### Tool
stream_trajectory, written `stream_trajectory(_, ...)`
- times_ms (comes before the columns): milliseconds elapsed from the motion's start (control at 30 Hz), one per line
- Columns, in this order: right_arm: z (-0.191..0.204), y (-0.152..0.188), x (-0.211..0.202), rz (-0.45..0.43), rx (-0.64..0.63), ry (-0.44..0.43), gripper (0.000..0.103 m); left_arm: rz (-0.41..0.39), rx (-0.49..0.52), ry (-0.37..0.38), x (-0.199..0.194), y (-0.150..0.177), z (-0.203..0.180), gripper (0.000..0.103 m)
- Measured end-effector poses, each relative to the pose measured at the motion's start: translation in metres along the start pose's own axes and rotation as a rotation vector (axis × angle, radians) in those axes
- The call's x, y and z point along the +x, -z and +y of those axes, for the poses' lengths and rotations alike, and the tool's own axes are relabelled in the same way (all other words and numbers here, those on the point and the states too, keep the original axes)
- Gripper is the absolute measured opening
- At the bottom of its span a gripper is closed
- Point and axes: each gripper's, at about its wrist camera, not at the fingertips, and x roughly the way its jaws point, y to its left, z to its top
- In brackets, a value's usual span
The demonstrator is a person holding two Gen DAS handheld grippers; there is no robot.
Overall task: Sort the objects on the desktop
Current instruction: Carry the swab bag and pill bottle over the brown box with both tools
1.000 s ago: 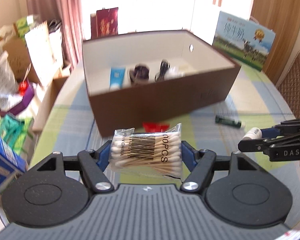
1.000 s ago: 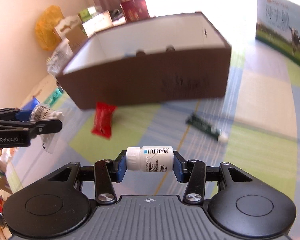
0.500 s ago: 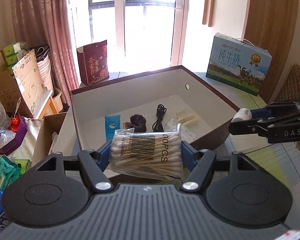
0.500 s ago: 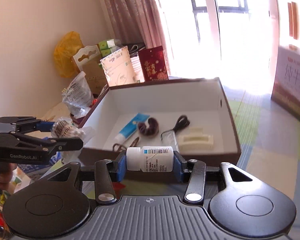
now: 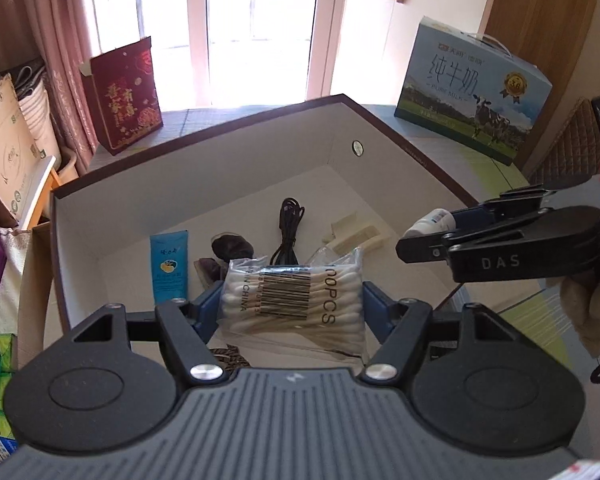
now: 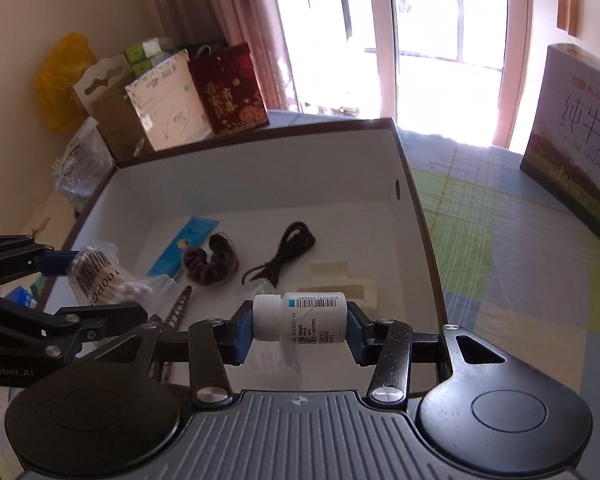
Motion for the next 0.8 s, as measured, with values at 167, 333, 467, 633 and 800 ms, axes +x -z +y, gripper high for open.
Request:
stream_trajectory(167,0.003,-0.004,0.024,0.121,-0.066,0.047,0.044,0.099,0.012,0.033,0.031,-0.011,0.008,0.068)
stream_trajectory(333,0.005,-0.012,0.041,0.199,-0.148,0.071,0.044,0.179,0.021,0.027,0.056,-0.019,0.017,0.068)
stream_trajectory(467,0.007,-0.011,0.052,0.255,-0.216,0.077,0.044,0.244,0.019,0.045,0.073,-0.018,0.017,0.068)
stream_trajectory(633,0.007,-0.012,0.064,0.291,-0.256,0.070,0.044,0.315,0.084,0.048,0.092,-0.014,0.008,0.068)
stream_trajectory(800,0.005,-0.011,0.067,0.305,-0.271,0.060,0.044,0.356,0.083,0.054,0.103,-0.009,0.009,0.067)
